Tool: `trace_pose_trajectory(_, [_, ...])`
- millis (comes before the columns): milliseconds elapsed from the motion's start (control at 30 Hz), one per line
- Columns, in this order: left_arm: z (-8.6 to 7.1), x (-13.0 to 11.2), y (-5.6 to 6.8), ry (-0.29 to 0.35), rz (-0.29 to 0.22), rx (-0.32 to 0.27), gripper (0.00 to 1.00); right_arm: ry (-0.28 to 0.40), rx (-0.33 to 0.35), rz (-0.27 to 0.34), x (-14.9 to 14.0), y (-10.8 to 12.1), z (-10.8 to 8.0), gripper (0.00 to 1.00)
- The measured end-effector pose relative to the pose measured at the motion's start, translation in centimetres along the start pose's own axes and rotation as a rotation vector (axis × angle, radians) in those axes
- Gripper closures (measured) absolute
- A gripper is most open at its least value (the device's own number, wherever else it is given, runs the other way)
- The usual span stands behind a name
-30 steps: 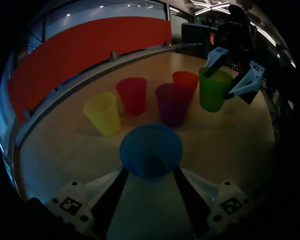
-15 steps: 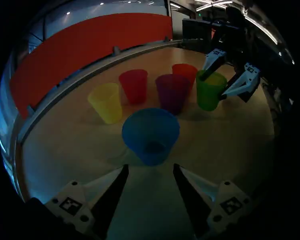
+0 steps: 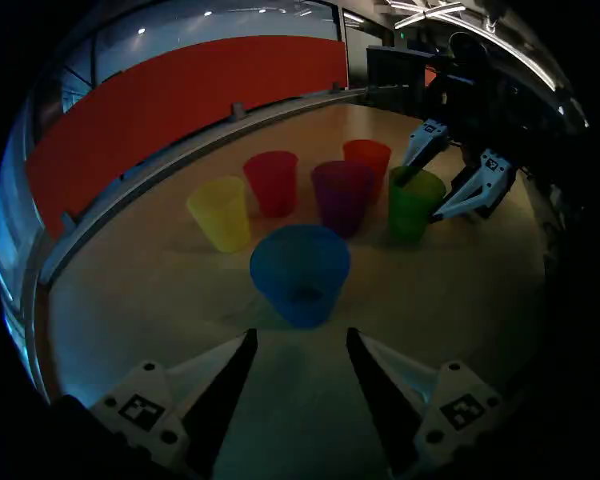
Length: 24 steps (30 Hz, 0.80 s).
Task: Pour water
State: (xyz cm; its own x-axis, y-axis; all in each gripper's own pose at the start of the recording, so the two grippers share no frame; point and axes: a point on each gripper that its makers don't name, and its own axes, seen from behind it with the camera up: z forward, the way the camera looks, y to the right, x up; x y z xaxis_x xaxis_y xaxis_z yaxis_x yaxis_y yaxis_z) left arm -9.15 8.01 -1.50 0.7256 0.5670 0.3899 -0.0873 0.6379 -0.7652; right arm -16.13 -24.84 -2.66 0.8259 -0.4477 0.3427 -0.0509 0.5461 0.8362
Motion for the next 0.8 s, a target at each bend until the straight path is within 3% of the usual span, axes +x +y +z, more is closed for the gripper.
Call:
trace_pose_trajectory(167, [-0.2,0.2,0.1,0.004,0.0,0.001,0.18,-0.002,-0.003,-0.007,0.0,-0.1,-0.1,0.08])
trace_pose_trajectory(267, [-0.3,0.2,0.2,0.005,-0.002,-0.001,0.18,-0.003,-0.012,-0.011,-0.1,0.1,-0.2,0.0])
trace_pose_trajectory(467, [-0.8,0.5,0.3,0.012,-0.003,0.005,0.18,-0.024,-0.031,-0.025,-1.0,0.3,-0.8,0.0])
trace_pose_trajectory(800, [-1.9,0.1,0.7,0.033,-0.029,0.031,0.18,-0.016,-0.085,-0.005,-2.1,0.9,-3.9,0.0])
